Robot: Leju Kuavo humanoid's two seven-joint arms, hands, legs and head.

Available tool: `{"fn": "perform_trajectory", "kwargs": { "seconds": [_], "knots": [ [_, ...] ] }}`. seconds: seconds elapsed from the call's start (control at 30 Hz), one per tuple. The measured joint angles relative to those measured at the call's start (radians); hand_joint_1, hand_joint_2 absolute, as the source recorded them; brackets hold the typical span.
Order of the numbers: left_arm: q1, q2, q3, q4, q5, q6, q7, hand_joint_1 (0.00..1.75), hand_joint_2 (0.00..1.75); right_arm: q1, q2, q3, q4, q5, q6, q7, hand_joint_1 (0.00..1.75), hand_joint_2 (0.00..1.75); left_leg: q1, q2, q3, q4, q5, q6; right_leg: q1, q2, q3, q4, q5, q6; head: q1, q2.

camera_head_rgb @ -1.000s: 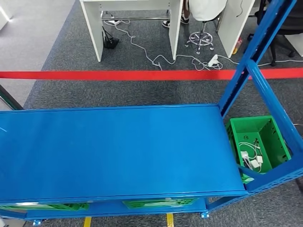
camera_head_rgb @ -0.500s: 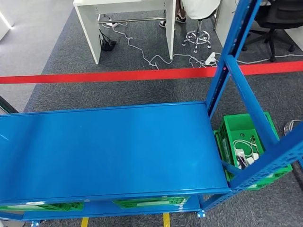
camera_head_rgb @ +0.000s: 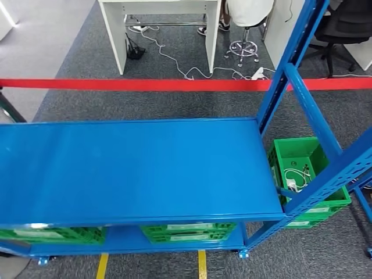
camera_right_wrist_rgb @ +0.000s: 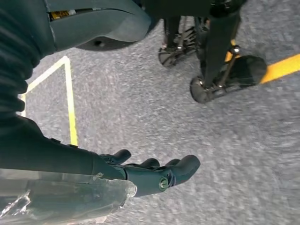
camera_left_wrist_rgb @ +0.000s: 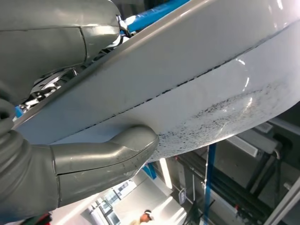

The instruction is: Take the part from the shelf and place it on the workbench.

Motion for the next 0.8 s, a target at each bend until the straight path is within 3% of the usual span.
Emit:
{"fn": "perform_trajectory", "kwargs": {
  "seconds": [0.07, 0.1, 0.13, 0.17, 0.2, 0.27, 0.3, 0.37, 0.43, 0.47, 0.57, 0.6, 0.63, 0.67, 0.7, 0.77, 0.8],
  "knots": [
    [0.001, -0.001, 0.001, 0.000, 0.000, 0.000, 0.000, 1.75, 1.75, 0.000, 0.001, 0.000, 0.000, 0.000, 0.001, 0.000, 0.00, 1.75, 0.000, 0.000, -0.023, 0.001, 0.019, 0.005, -0.002, 0.000, -0.028, 0.124, -0.098, 0.008, 0.002, 0.000],
    [0.001, -0.002, 0.001, 0.000, 0.000, 0.000, 0.000, 1.75, 1.75, -0.001, 0.001, 0.000, 0.000, 0.000, 0.001, 0.000, 0.00, 1.75, 0.000, 0.001, -0.035, 0.002, 0.029, 0.004, -0.002, 0.000, -0.032, 0.174, -0.120, 0.011, 0.002, 0.000],
    [0.001, -0.003, 0.001, 0.000, 0.000, 0.000, -0.001, 1.75, 1.75, -0.001, 0.001, 0.000, 0.000, 0.000, 0.002, 0.000, 0.00, 1.75, 0.000, 0.001, -0.047, 0.003, 0.038, 0.003, -0.002, 0.000, -0.024, 0.196, -0.121, 0.012, 0.002, 0.000],
    [0.001, -0.004, 0.001, 0.000, 0.000, 0.000, -0.001, 1.75, 1.75, -0.001, 0.001, 0.000, 0.000, 0.000, 0.002, -0.001, 0.00, 1.75, 0.000, 0.001, -0.059, 0.004, 0.047, 0.001, -0.002, 0.000, 0.003, 0.183, -0.103, 0.012, 0.003, 0.000],
    [0.001, -0.004, 0.001, 0.000, 0.000, 0.000, -0.001, 1.75, 1.75, -0.001, 0.001, 0.000, 0.000, 0.001, 0.003, -0.001, 0.00, 1.75, 0.000, 0.000, -0.069, 0.005, 0.055, -0.001, -0.002, 0.000, 0.047, 0.136, -0.076, 0.011, 0.003, 0.000],
    [0.001, -0.006, 0.003, 0.000, -0.001, 0.000, -0.002, 1.75, 1.75, -0.004, 0.001, 0.000, -0.002, 0.002, 0.004, -0.003, 0.00, 1.75, -0.001, 0.000, -0.084, 0.007, 0.069, -0.009, -0.001, 0.000, 0.152, -0.010, -0.055, 0.005, 0.002, 0.000],
    [0.002, -0.006, 0.004, 0.000, -0.001, 0.000, -0.002, 1.75, 1.75, -0.005, 0.001, 0.000, -0.002, 0.003, 0.004, -0.004, 0.00, 1.75, -0.002, 0.000, -0.088, 0.008, 0.076, -0.014, 0.001, 0.001, 0.187, -0.066, -0.059, 0.001, 0.001, 0.000],
    [0.002, -0.006, 0.006, 0.000, -0.001, 0.000, -0.004, 1.75, 1.75, -0.006, 0.001, 0.001, -0.003, 0.004, 0.005, -0.005, 0.00, 1.75, -0.002, 0.000, -0.092, 0.008, 0.089, -0.026, 0.005, 0.002, 0.207, -0.108, -0.068, -0.010, 0.000, 0.000],
    [0.003, -0.007, 0.006, 0.000, -0.001, 0.000, -0.005, 1.75, 1.75, -0.004, 0.003, 0.001, -0.003, 0.005, 0.005, -0.005, 0.00, 1.75, 0.000, -0.001, -0.098, 0.012, 0.090, -0.037, 0.004, -0.001, 0.192, -0.110, -0.056, -0.026, 0.002, 0.000],
    [0.004, -0.007, 0.007, 0.000, -0.001, 0.000, -0.005, 1.75, 1.75, -0.004, 0.004, 0.001, -0.003, 0.005, 0.006, -0.005, 0.00, 1.75, 0.001, -0.002, -0.107, 0.027, 0.068, -0.042, 0.002, -0.003, 0.186, -0.112, -0.046, -0.035, 0.000, 0.000],
    [0.002, -0.008, 0.008, 0.000, 0.004, 0.000, -0.012, 1.75, 1.75, -0.006, 0.004, 0.001, -0.004, 0.006, 0.006, 0.003, 0.00, 1.75, 0.004, -0.003, -0.156, 0.183, -0.072, -0.055, 0.000, -0.008, 0.156, -0.113, -0.014, -0.048, -0.005, 0.000],
    [0.000, -0.008, 0.008, 0.000, 0.006, 0.000, -0.016, 1.75, 1.75, -0.007, 0.003, 0.001, -0.004, 0.006, 0.006, 0.007, 0.00, 1.75, 0.004, -0.003, -0.168, 0.240, -0.101, -0.057, 0.000, -0.009, 0.144, -0.112, -0.005, -0.048, -0.006, 0.000],
    [-0.002, -0.008, 0.008, 0.000, 0.008, 0.000, -0.018, 1.75, 1.75, -0.007, 0.002, 0.001, -0.004, 0.006, 0.006, 0.011, 0.00, 1.75, 0.004, -0.003, -0.167, 0.274, -0.105, -0.058, 0.000, -0.009, 0.130, -0.111, 0.005, -0.046, -0.006, 0.000],
    [-0.003, -0.008, 0.008, 0.000, 0.009, 0.000, -0.019, 1.75, 1.75, -0.009, 0.001, 0.001, -0.004, 0.006, 0.006, 0.014, 0.00, 1.75, 0.005, -0.003, -0.154, 0.277, -0.090, -0.059, 0.000, -0.009, 0.117, -0.109, 0.014, -0.043, -0.006, 0.000],
    [-0.005, -0.007, 0.008, 0.000, 0.010, 0.000, -0.020, 1.75, 1.75, -0.010, 0.001, 0.001, -0.004, 0.006, 0.006, 0.016, 0.00, 1.75, 0.005, -0.003, -0.123, 0.245, -0.062, -0.058, 0.000, -0.009, 0.105, -0.108, 0.022, -0.041, -0.006, 0.000],
    [-0.009, -0.007, 0.008, 0.000, 0.010, 0.000, -0.021, 1.75, 1.75, -0.013, 0.000, 0.001, -0.004, 0.006, 0.005, 0.016, 0.00, 1.75, 0.006, -0.003, -0.031, 0.118, -0.022, -0.056, 0.002, -0.008, 0.086, -0.105, 0.038, -0.032, -0.006, 0.000],
    [-0.012, -0.007, 0.008, 0.000, 0.009, 0.000, -0.023, 1.75, 1.75, -0.015, 0.000, 0.001, -0.004, 0.006, 0.005, 0.013, 0.00, 1.75, 0.006, -0.004, 0.009, 0.056, -0.019, -0.052, 0.004, -0.007, 0.078, -0.103, 0.047, -0.027, -0.006, 0.000]
  ]
}}
